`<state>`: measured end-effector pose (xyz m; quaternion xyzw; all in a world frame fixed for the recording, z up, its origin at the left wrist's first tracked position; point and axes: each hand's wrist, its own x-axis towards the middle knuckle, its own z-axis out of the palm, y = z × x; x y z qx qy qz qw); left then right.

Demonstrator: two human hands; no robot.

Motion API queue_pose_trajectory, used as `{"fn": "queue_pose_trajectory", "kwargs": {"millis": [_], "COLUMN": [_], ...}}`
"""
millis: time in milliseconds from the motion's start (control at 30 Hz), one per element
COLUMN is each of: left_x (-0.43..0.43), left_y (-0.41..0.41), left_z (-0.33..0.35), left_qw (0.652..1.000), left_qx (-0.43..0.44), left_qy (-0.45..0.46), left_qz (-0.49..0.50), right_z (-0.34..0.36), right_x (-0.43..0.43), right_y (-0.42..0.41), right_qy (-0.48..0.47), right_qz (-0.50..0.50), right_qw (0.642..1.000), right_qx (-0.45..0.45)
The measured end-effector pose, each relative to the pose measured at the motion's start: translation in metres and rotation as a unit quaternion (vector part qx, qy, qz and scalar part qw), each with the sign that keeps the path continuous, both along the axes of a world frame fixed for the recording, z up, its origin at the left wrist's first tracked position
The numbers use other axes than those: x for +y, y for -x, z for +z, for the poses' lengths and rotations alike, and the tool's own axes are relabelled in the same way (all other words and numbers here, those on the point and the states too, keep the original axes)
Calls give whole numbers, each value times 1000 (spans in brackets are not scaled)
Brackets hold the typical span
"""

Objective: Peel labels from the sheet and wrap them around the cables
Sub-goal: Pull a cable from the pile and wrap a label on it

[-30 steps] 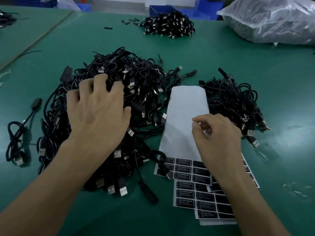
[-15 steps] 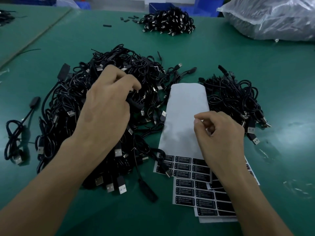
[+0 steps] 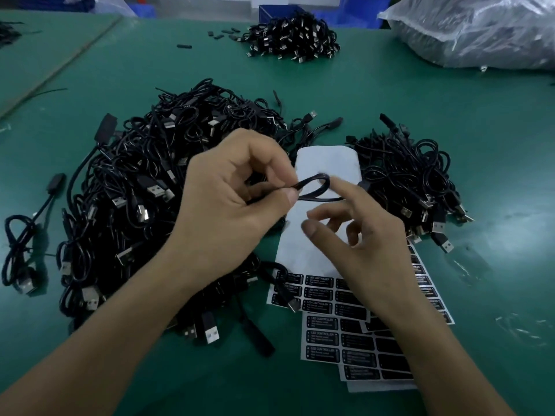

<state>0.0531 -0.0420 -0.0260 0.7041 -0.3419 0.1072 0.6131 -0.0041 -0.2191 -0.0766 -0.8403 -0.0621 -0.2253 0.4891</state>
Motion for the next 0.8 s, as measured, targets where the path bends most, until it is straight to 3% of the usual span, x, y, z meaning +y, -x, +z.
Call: {"fn": "queue_pose_trajectory", "kwargs": {"millis": [233, 467, 700, 800], "left_x": [12, 20, 21, 22], "left_y": [-8, -11, -13, -17], "left_z": [9, 16, 17, 14], "left_qw": [993, 984, 971, 969], "left_qx": [104, 174, 222, 238], "left_qy": [-50, 2, 55, 59], "left_qz": [-7, -44, -62, -13], "right_z": [8, 4, 13, 14], "right_x": [-4, -15, -22, -27], "right_y": [-1, -1, 0, 2], "right_qy": [-133, -62, -110, -139], "right_qz": [-56, -138, -31, 20], "right_qw": [990, 985, 989, 986], "right_qx": [-8, 77, 98, 91]}}
